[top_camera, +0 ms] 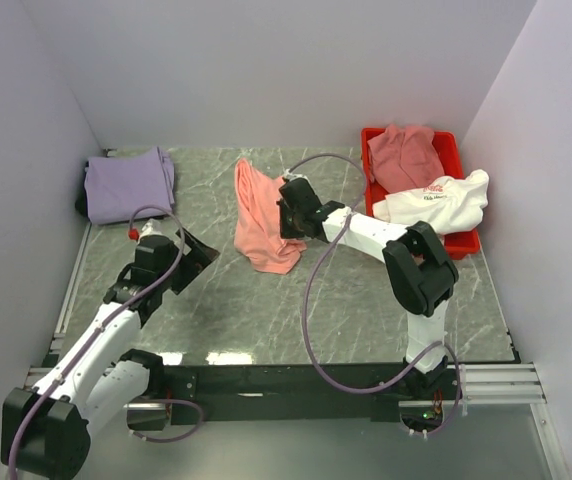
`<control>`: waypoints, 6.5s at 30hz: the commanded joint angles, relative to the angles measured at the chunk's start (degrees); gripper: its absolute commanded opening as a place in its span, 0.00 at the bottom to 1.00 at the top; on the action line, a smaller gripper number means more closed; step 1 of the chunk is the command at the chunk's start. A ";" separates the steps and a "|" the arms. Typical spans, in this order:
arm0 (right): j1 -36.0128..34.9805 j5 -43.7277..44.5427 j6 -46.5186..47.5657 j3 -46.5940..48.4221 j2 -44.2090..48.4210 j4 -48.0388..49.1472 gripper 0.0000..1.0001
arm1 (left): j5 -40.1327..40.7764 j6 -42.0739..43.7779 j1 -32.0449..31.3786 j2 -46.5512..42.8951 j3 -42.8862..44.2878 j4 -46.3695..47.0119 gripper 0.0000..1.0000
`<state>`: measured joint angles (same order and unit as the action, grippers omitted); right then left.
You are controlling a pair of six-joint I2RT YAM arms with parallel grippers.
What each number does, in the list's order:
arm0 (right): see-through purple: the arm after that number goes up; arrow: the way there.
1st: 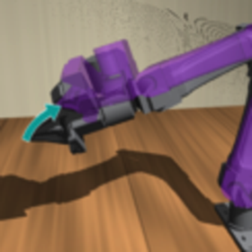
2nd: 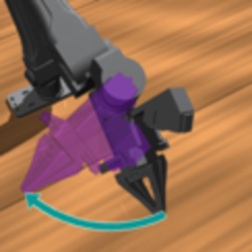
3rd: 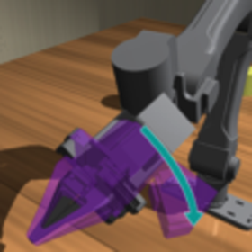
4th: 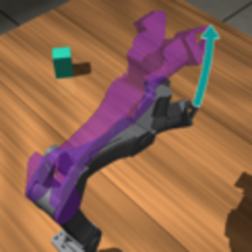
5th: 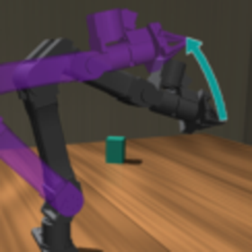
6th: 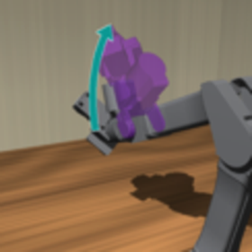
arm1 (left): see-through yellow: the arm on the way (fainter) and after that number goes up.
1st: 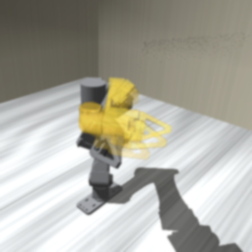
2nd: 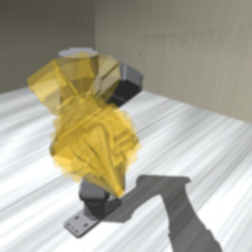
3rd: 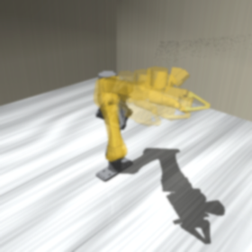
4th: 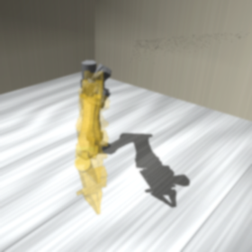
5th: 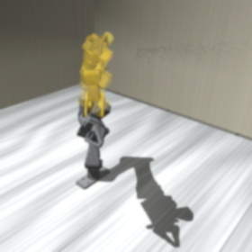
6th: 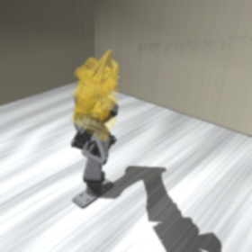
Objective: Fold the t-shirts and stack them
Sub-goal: Flatten the tshirt out
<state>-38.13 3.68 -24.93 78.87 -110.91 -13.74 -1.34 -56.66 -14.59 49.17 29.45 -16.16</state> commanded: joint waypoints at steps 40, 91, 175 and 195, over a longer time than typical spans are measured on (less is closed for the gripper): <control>15.19 -8.52 -4.07 -14.71 23.99 2.93 0.00 | 13.11 -1.17 -30.85 58.49 41.11 -7.47 0.75; 16.95 -2.36 5.51 -3.99 71.44 -14.03 0.00 | 58.48 6.47 -13.62 -16.63 54.74 -21.72 0.01; 20.29 -22.05 -7.77 -24.72 43.14 6.69 0.90 | 17.08 -29.29 -6.59 4.79 5.80 -45.72 0.99; 20.29 -23.46 -6.54 -24.55 42.97 6.97 0.92 | 20.50 -34.30 -7.82 4.71 -3.79 -35.52 0.68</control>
<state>-17.50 -19.16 -32.86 54.37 -70.06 -9.58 17.10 -89.41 -22.22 55.09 26.87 -54.41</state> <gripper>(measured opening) 0.919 0.702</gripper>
